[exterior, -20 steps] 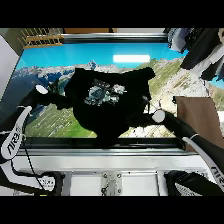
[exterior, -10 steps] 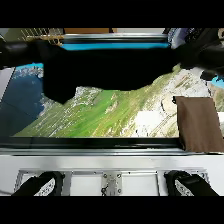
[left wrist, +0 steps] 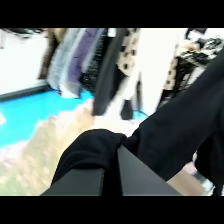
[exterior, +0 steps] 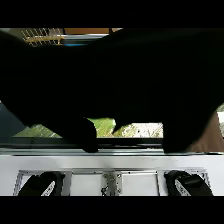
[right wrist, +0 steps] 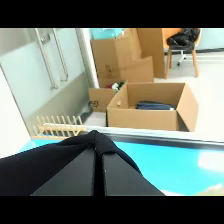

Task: Fold the clothes and pants, and hang the long-sleeved shirts on hangers.

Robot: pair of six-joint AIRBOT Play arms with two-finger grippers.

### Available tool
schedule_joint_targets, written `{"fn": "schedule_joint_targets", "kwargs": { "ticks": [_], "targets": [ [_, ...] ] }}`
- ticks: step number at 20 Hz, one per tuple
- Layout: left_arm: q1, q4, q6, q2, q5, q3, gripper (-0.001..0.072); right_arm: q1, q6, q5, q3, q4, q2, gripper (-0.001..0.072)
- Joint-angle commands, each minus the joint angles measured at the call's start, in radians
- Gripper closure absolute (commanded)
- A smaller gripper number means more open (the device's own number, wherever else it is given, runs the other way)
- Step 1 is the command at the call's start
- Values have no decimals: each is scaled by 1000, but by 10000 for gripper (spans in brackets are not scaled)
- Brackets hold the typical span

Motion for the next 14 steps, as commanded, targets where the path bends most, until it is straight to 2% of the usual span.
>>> {"fn": "schedule_joint_targets", "kwargs": {
  "ticks": [1,3,5,8,9,11,14],
  "targets": [
    [-21,5,-127,86,0,-143,695,-1,110,114,9,-3,-10,694],
    [-21,5,-162,68,-1,-229,694,0,155,226,8,-3,-88,694],
    [-21,25,-161,0,3,-281,695,0,155,303,8,-3,-202,694],
    [-21,148,-158,-211,26,-301,694,0,115,333,8,-3,-427,694],
    [-20,178,-134,-313,41,-288,695,0,101,332,8,-3,-507,694],
    [-8,185,-51,-542,50,-204,694,0,51,286,9,-14,-673,694],
    [34,180,28,-896,57,30,694,-1,5,95,9,-38,-863,694]
  ]
}}
